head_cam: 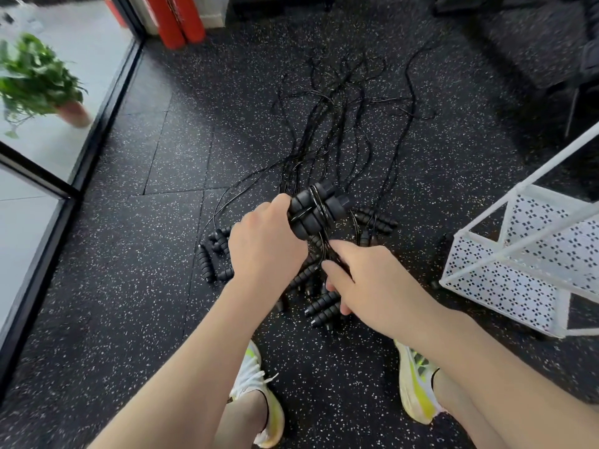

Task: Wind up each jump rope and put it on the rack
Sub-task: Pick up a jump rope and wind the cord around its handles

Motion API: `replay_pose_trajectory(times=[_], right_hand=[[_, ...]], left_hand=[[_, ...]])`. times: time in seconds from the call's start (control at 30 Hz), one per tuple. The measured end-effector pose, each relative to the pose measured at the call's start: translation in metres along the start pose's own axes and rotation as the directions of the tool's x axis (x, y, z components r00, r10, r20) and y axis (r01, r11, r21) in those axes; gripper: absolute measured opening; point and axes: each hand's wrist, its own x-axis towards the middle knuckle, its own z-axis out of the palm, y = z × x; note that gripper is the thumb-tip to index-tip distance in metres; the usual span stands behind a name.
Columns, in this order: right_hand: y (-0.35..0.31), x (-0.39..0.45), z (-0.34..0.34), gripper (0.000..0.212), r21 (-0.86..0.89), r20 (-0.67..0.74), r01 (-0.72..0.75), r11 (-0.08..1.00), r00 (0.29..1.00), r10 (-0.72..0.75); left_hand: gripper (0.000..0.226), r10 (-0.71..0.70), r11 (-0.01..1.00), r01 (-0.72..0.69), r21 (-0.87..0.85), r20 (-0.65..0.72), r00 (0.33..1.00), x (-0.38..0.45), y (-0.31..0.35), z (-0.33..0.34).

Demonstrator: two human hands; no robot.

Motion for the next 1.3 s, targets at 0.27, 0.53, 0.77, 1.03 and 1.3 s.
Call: replay_pose_trajectory(times=[0.27,0.53,0.77,1.03,1.3], right_hand=[[-0.019,-0.014,-0.012,0.027,-0.206,-0.005,0.137,0.969,0.990,-0.141],[-0.001,0.002,-0.048,0.012,-0.299,-0.193,0.195,0.934,0.946,-0.259],[0.032,0.019,-0.073,0.012,0.215,-0.271,0.147,0.965,0.959,-0.086],[0.055,0.033,-0.060,0.014,0.562,-0.223,0.184,0.807,0.973,-0.067],[0.040,0.028,-0.016,0.031,0.486,-0.104,0.026,0.874,0.994,0.028]], left_hand=[[0.029,0.065,0.992,-0.070,0.107,0.048,0.997,-0.002,-0.005,0.002],[0.034,0.423,0.884,-0.416,0.213,0.015,0.906,-0.005,-0.006,0.017],[0.031,0.571,0.819,-0.565,0.097,-0.054,0.819,-0.011,0.004,0.016],[0.036,0.568,0.808,-0.583,-0.079,-0.156,0.808,-0.007,0.008,0.008],[0.032,0.170,0.955,-0.197,-0.222,-0.132,0.976,-0.003,0.023,-0.004]])
